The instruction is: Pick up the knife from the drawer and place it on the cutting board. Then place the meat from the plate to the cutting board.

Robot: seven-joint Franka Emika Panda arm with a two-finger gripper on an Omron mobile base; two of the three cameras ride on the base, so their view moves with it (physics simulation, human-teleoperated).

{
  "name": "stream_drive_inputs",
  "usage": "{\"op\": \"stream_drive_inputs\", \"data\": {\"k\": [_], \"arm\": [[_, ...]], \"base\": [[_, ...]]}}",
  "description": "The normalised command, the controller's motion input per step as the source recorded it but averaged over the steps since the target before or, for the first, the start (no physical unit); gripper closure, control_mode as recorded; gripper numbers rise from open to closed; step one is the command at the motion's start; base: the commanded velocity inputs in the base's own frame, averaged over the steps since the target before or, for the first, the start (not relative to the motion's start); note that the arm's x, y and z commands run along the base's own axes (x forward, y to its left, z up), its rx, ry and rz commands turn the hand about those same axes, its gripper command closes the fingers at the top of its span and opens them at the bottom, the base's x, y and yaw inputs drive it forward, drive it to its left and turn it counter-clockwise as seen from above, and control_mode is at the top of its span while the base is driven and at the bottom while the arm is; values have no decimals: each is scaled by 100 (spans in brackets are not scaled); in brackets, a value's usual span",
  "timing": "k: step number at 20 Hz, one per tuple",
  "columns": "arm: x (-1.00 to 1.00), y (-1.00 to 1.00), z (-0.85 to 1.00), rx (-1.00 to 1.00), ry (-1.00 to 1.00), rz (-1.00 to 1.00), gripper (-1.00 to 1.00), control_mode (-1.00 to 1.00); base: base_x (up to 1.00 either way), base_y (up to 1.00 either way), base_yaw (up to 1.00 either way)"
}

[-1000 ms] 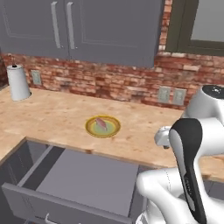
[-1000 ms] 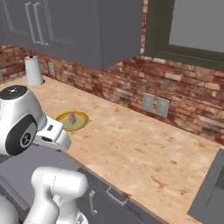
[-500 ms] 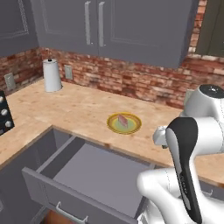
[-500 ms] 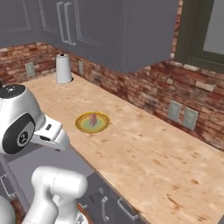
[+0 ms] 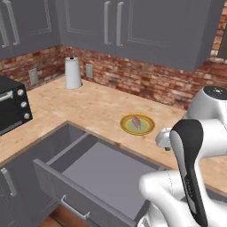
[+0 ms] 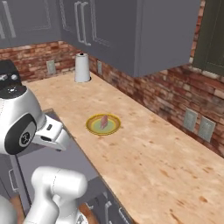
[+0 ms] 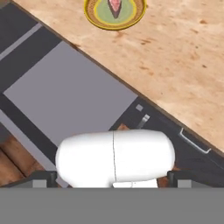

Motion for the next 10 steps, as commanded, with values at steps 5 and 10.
{"op": "stream_drive_inputs", "data": {"k": [5, 10], "arm": [[60, -1, -35, -8, 4, 0, -100, -100], [63, 10, -44, -13, -10, 0, -100, -100]], "base": [[40, -6, 3], [0, 0, 0]]}}
